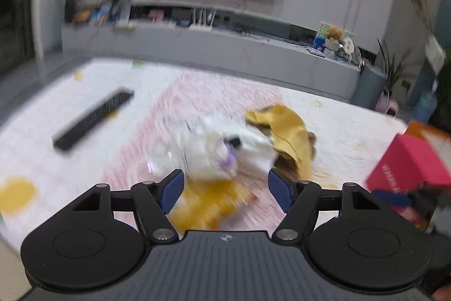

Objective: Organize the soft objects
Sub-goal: 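Grasp the white plastic bag with left gripper while right gripper grasps the yellow cloth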

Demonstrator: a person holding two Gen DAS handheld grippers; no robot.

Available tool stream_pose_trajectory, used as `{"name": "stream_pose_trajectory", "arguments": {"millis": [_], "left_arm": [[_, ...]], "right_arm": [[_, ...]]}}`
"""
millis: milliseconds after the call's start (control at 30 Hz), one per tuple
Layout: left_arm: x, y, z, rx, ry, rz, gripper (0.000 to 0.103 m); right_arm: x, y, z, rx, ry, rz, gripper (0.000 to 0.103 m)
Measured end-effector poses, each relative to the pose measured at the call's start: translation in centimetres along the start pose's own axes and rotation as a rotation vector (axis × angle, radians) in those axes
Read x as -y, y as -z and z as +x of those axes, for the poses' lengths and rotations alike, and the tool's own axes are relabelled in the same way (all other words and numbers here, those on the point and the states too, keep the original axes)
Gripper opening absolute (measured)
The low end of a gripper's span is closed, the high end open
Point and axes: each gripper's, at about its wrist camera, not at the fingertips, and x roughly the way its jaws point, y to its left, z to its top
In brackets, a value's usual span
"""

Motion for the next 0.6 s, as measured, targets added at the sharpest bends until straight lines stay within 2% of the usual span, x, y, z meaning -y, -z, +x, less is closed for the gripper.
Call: {"name": "stream_pose_trajectory", "arguments": {"millis": [133,233,433,600], "left_arm": [[1.1,-0.6,1.6,0.033,-0.037,0.188,0.086],[2.0,0.0,3.0,0.028,-0.046,0.281,0.086],[2.0,0.2,4.8,0.03,-0.045,0.325,0.087],[1.8,0.4,5.9,0.006,-0.048,0.338,0.087]], "right_arm": [[0.6,-1.9,2.4,0.02,-0.017,-0.002,0.082],[0.7,-3.1,4.3,0.033,-0.037,-0.003,0.082],[0.7,-4.7,7.8,0.056,-0.032,-0.069,0.083],[2.0,-4.9,10.0,0.044,-0.06,-0.012,0.083]]}}
